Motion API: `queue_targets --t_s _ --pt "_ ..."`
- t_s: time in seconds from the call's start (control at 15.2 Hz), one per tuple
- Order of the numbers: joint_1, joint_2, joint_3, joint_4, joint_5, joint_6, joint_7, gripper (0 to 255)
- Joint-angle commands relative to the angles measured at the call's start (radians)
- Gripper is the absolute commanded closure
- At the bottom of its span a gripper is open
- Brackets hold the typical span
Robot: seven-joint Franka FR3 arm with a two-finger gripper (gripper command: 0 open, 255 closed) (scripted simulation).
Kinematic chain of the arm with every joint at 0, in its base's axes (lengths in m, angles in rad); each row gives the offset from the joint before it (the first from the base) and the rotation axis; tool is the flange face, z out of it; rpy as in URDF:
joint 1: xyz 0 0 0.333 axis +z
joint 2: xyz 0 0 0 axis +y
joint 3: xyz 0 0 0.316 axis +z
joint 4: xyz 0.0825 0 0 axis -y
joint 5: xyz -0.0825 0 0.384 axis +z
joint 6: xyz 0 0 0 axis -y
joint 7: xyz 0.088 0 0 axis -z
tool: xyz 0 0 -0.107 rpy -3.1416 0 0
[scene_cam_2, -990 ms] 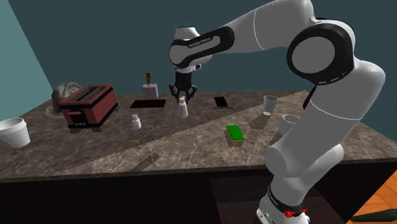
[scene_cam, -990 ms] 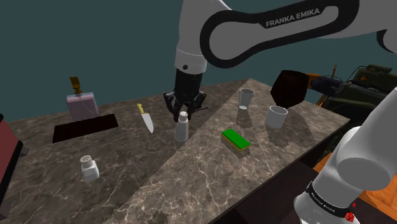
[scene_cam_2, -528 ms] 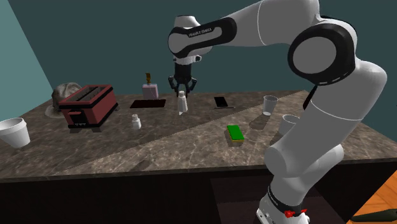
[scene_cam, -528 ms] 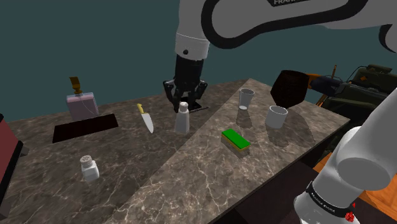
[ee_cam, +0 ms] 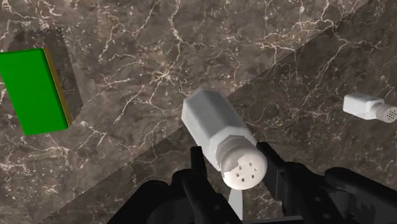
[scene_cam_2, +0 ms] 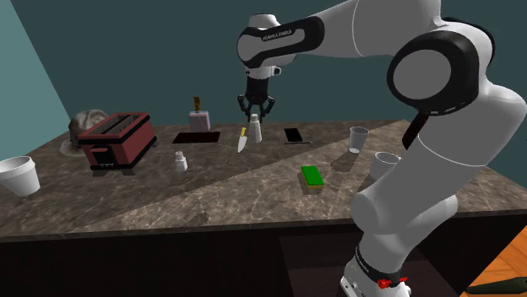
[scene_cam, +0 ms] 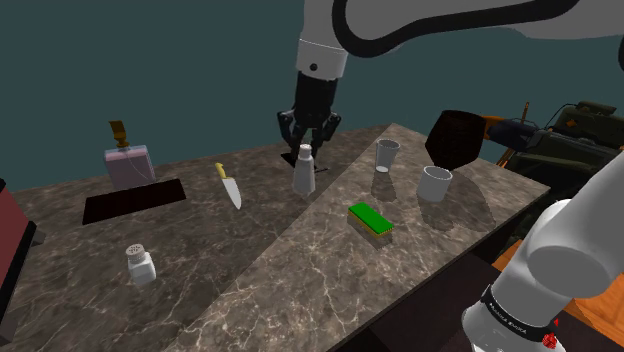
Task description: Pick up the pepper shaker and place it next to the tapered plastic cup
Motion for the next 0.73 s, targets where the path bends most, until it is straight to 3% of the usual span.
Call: queue_targets --t_s 0.0,0.66 --pt "-0.015 -0.036 -0.033 -0.038 0.017 0.001 -0.056 255" --pt "-0.099 -0.107 -0.205 -0.119 0.025 -0.013 -0.316 255"
